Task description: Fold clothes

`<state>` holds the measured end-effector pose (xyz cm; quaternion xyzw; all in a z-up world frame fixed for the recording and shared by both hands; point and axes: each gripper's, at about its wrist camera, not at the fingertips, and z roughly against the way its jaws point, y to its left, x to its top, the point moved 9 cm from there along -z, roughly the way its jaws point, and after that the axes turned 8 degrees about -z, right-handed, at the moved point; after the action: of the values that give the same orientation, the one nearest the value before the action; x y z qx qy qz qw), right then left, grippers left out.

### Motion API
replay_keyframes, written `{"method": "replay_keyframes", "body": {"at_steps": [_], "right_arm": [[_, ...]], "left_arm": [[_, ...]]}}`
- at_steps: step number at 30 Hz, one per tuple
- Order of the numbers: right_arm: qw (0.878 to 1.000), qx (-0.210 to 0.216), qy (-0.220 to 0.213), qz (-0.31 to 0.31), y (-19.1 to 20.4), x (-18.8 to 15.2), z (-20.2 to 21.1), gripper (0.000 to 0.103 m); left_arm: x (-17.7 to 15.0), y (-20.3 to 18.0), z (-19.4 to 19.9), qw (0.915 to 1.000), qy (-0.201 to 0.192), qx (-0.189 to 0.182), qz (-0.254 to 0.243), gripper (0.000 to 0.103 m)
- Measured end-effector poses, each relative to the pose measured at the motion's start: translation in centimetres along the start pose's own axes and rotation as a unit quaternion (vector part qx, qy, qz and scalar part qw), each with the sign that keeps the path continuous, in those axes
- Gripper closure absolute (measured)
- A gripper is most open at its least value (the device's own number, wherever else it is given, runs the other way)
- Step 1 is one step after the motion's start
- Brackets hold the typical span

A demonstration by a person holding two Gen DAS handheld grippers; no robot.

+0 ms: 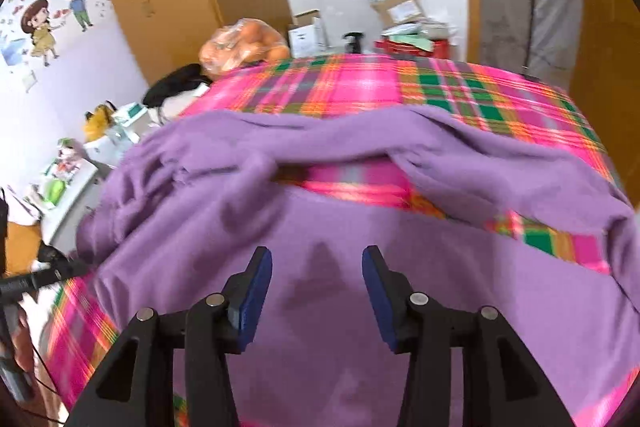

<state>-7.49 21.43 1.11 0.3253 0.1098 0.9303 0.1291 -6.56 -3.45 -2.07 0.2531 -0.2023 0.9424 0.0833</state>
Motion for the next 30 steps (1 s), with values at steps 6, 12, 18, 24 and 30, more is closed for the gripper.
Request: {"method": "replay_keyframes", "body": {"at_steps": [6,12,18,24,30], "right_arm": [[0.998,0.057,0.022,-0.012,3.4,2.3,-3.9,0.048],[0.994,0.081,0.066,-0.028,4.5,1.8,-7.0,0.048],[0.992,0.117,0.039,-0.01,5.8,1.5,-6.0,0.048],[0.991,0.122,0.052,-0.001,6.4,2.2,-6.5,0.047],[0.99,0.124,0.066,-0.004,6.6,1.7,-7.5,0.047]], "left_arm": [[0.8,0.7,-0.5,0.9998,-0.003,0.016,-0.007,0.075],[1.7,2.5,-1.3,0.9995,-0.001,0.03,0.0,0.075],[3.0,3.9,-1.0,0.9986,-0.018,0.047,0.014,0.075],[4.1,4.7,0.1,0.9971,-0.041,0.06,0.023,0.075],[4.7,5.6,0.4,0.9956,-0.053,0.071,0.033,0.073]]}}
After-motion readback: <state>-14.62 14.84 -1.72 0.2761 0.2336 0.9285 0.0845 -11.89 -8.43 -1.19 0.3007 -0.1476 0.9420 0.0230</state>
